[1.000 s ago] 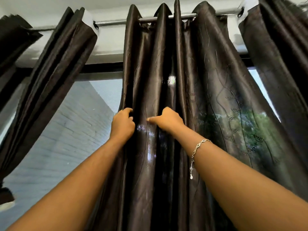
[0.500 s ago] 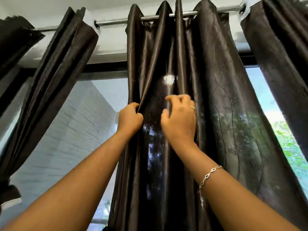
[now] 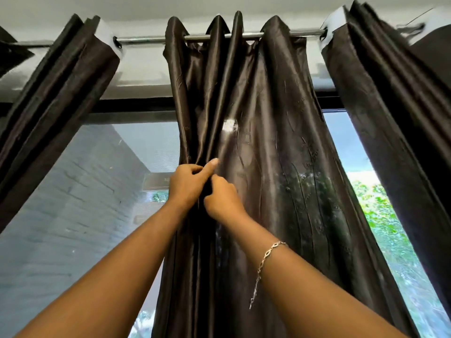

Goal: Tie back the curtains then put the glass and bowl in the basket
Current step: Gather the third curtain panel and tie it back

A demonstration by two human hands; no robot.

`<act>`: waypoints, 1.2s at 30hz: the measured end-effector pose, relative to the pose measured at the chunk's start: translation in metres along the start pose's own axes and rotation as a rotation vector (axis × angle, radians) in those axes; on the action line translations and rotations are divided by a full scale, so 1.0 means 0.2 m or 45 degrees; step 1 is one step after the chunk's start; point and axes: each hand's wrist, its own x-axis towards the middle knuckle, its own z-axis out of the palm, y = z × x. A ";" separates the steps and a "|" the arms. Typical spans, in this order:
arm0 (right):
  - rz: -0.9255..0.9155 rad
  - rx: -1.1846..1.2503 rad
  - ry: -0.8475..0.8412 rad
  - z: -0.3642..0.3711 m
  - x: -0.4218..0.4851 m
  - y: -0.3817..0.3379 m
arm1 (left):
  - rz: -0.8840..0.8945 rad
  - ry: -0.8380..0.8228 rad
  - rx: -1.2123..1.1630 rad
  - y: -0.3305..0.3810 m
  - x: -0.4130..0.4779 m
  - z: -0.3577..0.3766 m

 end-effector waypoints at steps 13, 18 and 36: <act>0.538 -0.386 0.627 -0.80 -0.01 0.43 | 0.111 0.189 0.180 -0.03 -0.04 -0.03; 0.191 -0.697 0.513 -0.62 0.01 0.32 | 0.120 0.157 0.319 -0.02 -0.03 -0.07; -0.230 -0.137 0.134 0.17 0.27 -0.63 | 0.301 0.150 0.275 -0.12 0.06 -0.68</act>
